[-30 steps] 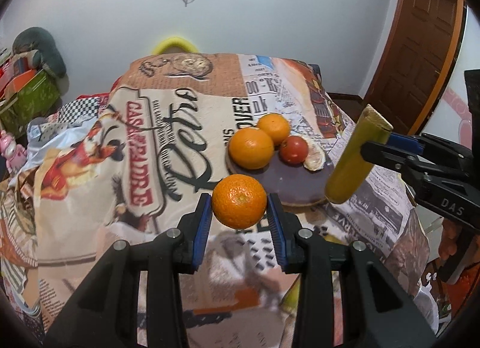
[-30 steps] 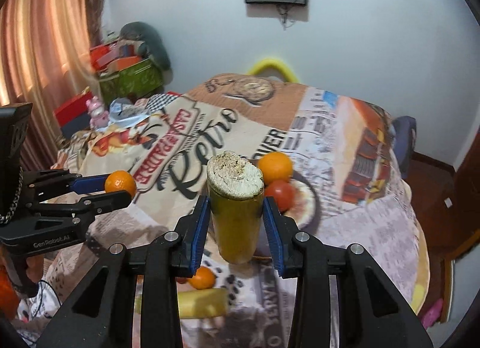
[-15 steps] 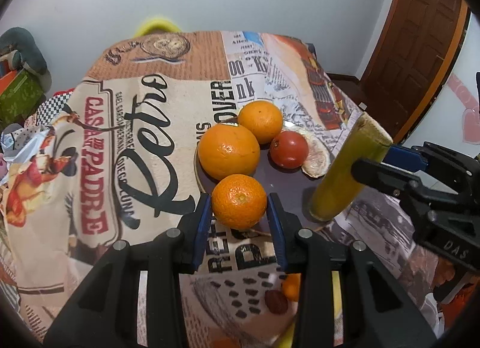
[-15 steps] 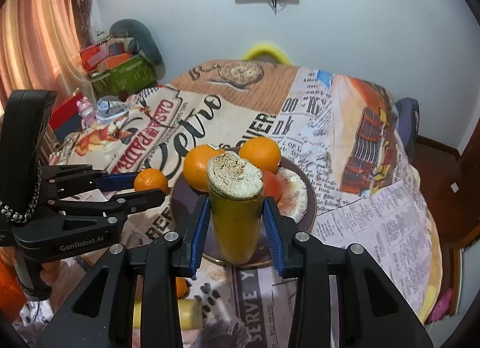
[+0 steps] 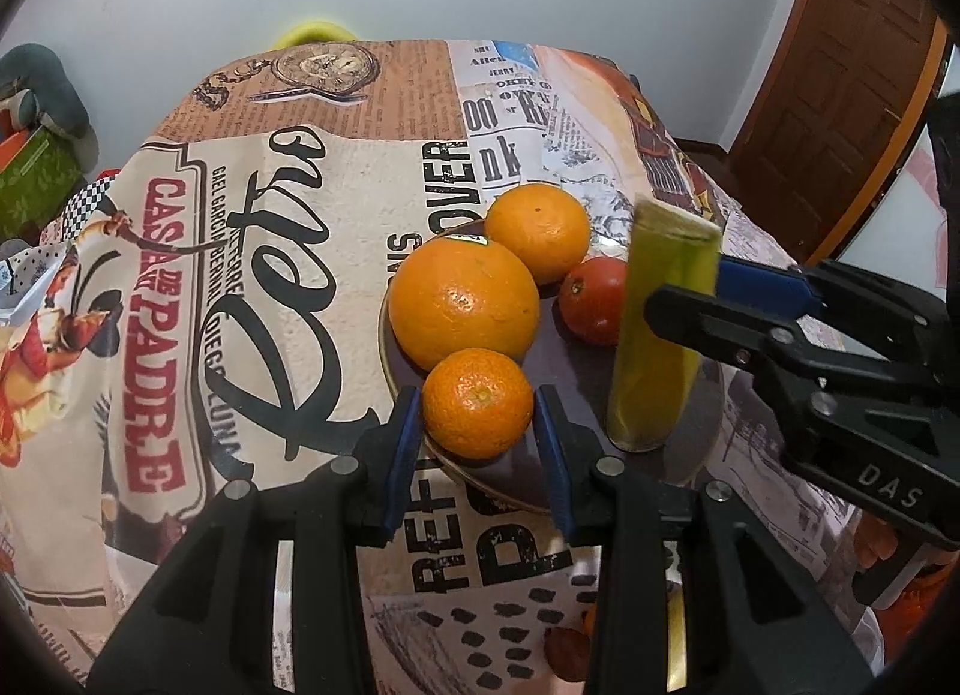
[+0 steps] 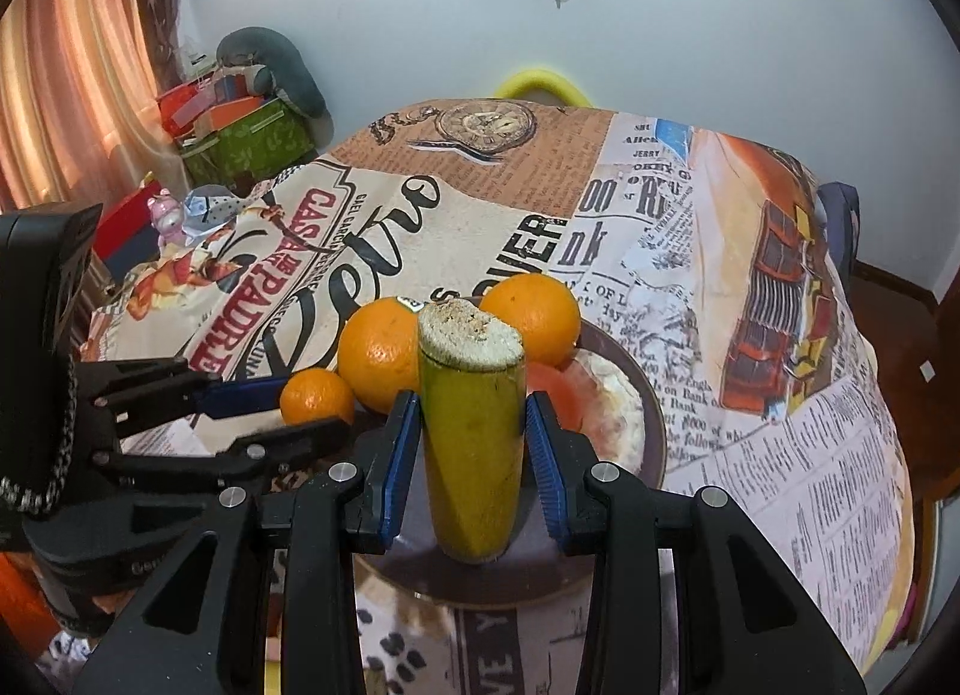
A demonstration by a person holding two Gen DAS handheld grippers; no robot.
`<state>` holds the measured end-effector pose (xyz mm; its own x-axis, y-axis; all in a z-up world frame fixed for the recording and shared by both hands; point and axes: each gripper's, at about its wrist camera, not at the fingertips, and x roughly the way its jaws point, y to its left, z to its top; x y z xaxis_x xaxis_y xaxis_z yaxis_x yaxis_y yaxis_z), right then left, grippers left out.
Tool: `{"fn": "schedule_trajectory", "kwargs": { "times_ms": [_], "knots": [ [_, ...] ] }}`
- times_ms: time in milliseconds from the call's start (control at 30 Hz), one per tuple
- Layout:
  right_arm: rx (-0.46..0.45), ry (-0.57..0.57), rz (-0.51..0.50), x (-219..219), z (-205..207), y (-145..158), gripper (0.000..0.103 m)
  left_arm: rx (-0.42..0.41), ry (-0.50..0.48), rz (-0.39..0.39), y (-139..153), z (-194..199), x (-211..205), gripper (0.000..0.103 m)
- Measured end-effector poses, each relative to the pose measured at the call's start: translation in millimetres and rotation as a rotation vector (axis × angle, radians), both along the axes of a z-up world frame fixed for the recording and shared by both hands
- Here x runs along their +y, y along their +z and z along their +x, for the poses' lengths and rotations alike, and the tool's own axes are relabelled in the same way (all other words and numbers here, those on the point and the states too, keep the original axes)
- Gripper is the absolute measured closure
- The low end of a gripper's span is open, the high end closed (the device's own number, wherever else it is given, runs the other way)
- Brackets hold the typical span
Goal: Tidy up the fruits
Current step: 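Lower the mandarin onto the plate with the left gripper while the right sets the corn beside it, then grasp the large yellow-green cob with the left gripper while the right gripper grasps a dark-red date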
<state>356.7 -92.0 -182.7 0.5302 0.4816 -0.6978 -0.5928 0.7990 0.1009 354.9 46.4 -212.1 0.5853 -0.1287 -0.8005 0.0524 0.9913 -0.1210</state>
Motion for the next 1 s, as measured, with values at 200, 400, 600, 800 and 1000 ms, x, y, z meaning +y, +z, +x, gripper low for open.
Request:
{"fn": "schedule_trajectory", "kwargs": {
  "times_ms": [200,400,600,800,1000],
  "knots": [
    [0.021,-0.004,0.001,3.9,10.0,-4.7,0.069,0.010,0.005,-0.009,-3.7,3.2,0.1,0.057],
    [0.030,-0.010,0.004,-0.4,7.9,-2.1,0.069,-0.016,0.033,-0.005,3.7,0.0,3.8,0.044],
    [-0.012,-0.045,0.001,-15.8,-9.4,17.0,0.069,-0.039,0.034,0.008,19.1,-14.3,4.7,0.044],
    [-0.044,-0.061,0.002,-34.2,-41.1,36.7,0.069,-0.067,0.026,0.017,39.5,-41.8,0.8,0.044],
    [-0.075,-0.080,0.006,-50.0,-71.7,52.6,0.065,-0.082,0.013,0.008,54.8,-72.5,-7.1,0.044]
  ]
}}
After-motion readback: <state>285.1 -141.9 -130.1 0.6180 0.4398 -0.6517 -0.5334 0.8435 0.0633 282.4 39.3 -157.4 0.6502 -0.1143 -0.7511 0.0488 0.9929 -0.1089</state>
